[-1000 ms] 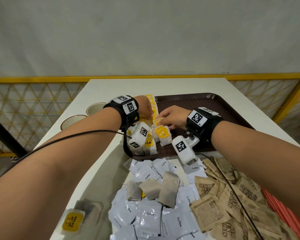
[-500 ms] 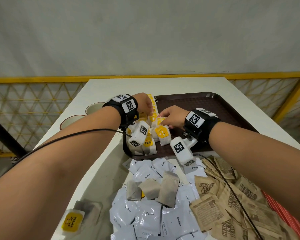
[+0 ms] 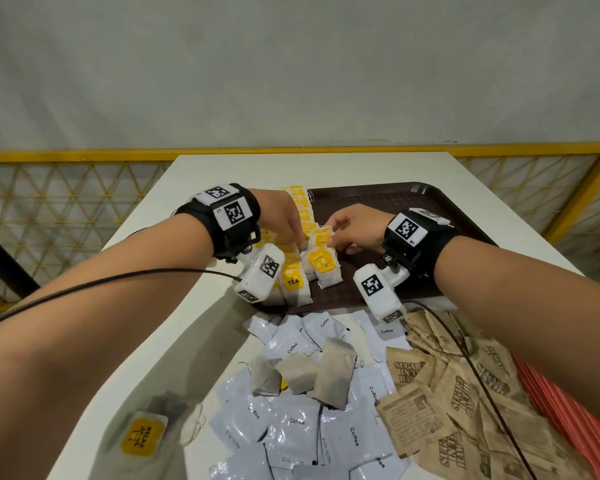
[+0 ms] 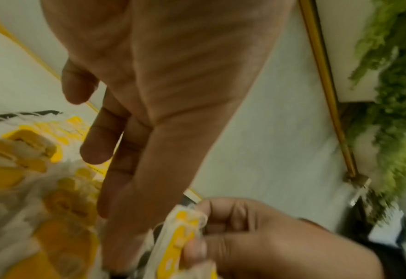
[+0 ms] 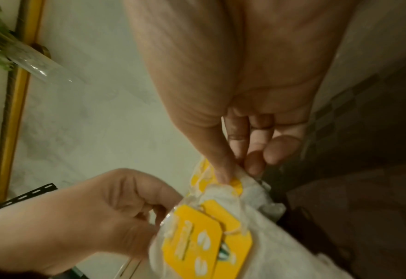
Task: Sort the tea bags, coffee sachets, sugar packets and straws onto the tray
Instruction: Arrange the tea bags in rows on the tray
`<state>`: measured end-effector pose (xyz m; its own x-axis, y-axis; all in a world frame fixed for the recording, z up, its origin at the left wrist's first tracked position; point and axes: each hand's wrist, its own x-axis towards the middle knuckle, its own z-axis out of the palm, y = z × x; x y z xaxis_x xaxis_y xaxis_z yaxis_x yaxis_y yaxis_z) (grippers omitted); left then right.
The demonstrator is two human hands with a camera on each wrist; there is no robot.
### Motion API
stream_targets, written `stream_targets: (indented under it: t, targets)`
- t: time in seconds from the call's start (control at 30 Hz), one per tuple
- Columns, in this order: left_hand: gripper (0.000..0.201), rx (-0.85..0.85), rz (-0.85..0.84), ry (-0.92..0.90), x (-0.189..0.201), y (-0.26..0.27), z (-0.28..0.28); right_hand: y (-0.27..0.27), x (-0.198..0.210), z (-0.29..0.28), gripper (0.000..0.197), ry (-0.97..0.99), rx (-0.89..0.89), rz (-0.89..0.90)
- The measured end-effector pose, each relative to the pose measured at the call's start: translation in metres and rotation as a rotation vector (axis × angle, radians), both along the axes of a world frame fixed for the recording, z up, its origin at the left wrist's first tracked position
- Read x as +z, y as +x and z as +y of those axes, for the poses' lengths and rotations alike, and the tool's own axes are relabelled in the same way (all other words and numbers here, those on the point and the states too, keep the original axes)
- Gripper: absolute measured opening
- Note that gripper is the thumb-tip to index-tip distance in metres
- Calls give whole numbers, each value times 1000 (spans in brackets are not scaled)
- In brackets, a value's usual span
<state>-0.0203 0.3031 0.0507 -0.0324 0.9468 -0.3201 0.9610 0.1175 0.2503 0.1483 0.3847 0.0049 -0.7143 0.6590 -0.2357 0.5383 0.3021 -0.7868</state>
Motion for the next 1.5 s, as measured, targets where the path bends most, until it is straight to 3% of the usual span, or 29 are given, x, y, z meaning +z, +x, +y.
stream_targets:
  t: [0.17, 0.47, 0.63, 0.83, 0.97, 1.13, 1.3, 1.5]
  targets:
    - [26, -20, 66, -22, -7, 12, -5, -8, 0, -6, 6, 25, -51, -23]
    - [20, -103, 51, 4, -18, 28, -10, -4, 6, -5, 6, 87, -122, 16]
    - [18, -183, -38, -110, -9, 31, -17, 1, 8, -1, 12, 48, -121, 87]
    - [23, 95, -115, 183, 12, 5, -9, -5, 3, -12, 10, -21, -28, 81]
    - [30, 66, -46, 83, -4, 7, -6, -12, -1, -19, 14, -13, -3, 99]
    - [20, 147, -153, 166, -15, 6, -2, -11, -6, -20, 5, 10, -92, 145]
    - [22, 214, -277, 186, -11, 2, 2, -4, -9, -20, 18, -44, -135, 185]
    - [22, 192, -247, 152, -13, -1, 6, -2, -11, -20, 21, -52, -138, 146]
